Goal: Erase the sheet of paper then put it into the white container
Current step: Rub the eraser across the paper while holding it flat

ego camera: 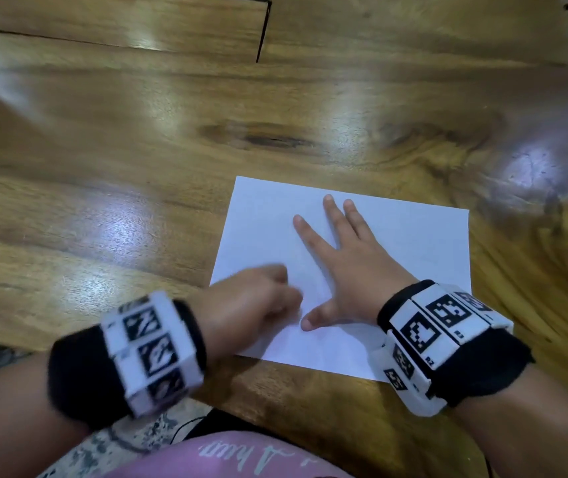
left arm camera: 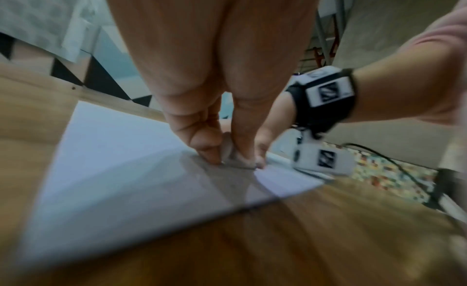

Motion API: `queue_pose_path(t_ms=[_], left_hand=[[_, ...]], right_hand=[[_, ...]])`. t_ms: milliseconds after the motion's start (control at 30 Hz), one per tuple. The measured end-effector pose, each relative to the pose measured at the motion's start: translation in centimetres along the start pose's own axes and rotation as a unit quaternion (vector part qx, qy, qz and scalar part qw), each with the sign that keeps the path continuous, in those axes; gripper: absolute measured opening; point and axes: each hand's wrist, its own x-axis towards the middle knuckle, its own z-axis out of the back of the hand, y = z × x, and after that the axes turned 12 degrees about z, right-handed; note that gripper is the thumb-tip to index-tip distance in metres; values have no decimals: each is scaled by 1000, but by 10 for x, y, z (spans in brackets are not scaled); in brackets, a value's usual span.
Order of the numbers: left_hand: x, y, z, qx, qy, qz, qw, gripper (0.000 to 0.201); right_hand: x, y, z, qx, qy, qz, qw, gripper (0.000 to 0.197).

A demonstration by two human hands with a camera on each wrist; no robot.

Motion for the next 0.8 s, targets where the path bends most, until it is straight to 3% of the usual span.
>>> queue_pose_path(t_ms=[67,133,367,500,600,667,800], left_hand=[[-19,6,-8,16,37,-7,999,15],[-25,7,-8,33,27,-20,999,11],[-23,10,-7,-74,37,12,996,14],[-20,15,-7,-57,-26,8,998,41],[-12,16,-5,-22,-84,-17,996,19],[-10,14,-3,-47,-113,-12,992,17],[-10,20,-10,-1,-43,-6,999,17]], right_hand=[[0,-3,1,16,-3,4,1000,132],[-4,-10,4,30,-7,-1,1000,132],[-24,-44,19,56,-49,-134,988,134],[-25,-45,18,58,-71,-137,986,134],[-25,-47,18,46,-100,-134,985,132],[-26,-47,20,40,-110,-134,984,130],[-26,-46,20,33,-96,-130,986,132]])
